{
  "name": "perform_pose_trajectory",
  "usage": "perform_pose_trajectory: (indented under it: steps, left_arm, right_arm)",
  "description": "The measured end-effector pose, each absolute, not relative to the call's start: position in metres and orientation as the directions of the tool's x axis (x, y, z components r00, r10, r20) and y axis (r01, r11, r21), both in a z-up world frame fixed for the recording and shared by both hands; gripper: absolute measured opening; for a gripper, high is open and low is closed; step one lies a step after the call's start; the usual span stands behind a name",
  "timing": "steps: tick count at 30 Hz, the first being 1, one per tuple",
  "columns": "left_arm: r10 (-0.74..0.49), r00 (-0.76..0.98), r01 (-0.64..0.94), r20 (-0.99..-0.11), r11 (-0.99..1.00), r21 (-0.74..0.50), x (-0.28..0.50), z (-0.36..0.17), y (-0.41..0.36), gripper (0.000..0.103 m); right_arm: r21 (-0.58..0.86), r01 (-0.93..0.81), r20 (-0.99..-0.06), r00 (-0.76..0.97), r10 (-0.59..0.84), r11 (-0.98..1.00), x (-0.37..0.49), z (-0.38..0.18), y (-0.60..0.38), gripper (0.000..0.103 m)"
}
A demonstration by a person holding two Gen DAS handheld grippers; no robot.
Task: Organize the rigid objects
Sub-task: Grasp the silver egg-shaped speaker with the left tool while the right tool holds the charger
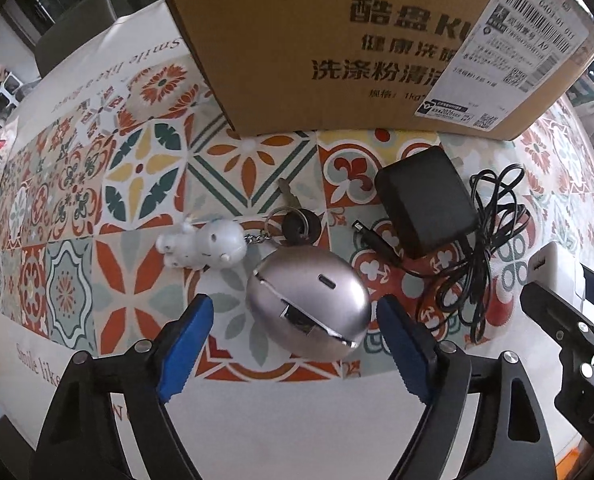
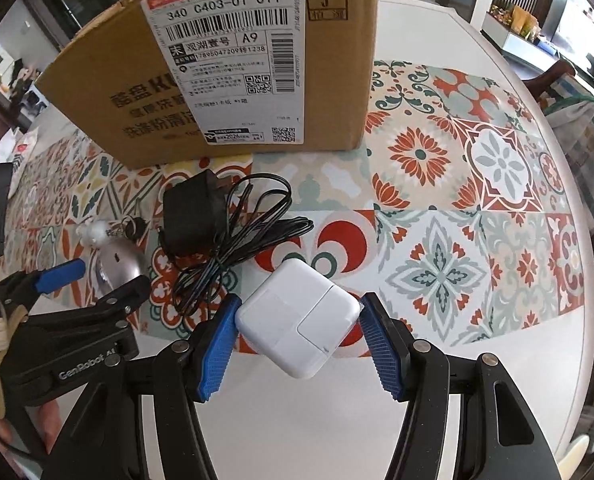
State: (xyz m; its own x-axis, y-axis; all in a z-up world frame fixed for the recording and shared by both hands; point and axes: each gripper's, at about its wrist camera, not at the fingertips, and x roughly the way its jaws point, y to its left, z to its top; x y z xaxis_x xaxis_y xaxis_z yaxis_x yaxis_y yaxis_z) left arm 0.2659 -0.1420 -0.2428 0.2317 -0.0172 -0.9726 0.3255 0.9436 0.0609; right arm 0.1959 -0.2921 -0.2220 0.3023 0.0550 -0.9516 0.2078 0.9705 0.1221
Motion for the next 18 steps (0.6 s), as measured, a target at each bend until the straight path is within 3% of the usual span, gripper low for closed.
perform_pose_trajectory:
  steps: [10,18]
  left_arm:
    - [-0.072,0.218,0.348,-0.973,0.937,0.009,0.276,-0.255,-0.147,0.062]
    - [-0.113,0.217,0.368,-0.97,0.929,-0.026,0.267,-0.252,-0.137,0.062]
  right_arm:
    - [0.13,0.208,-0.953,0.297,0.064,0.969,0.2,-0.226,-0.294,0.061]
    - [0.13,0.19,-0.949,0.307,0.067,0.973,0.198,-0.219,-0.285,0.061]
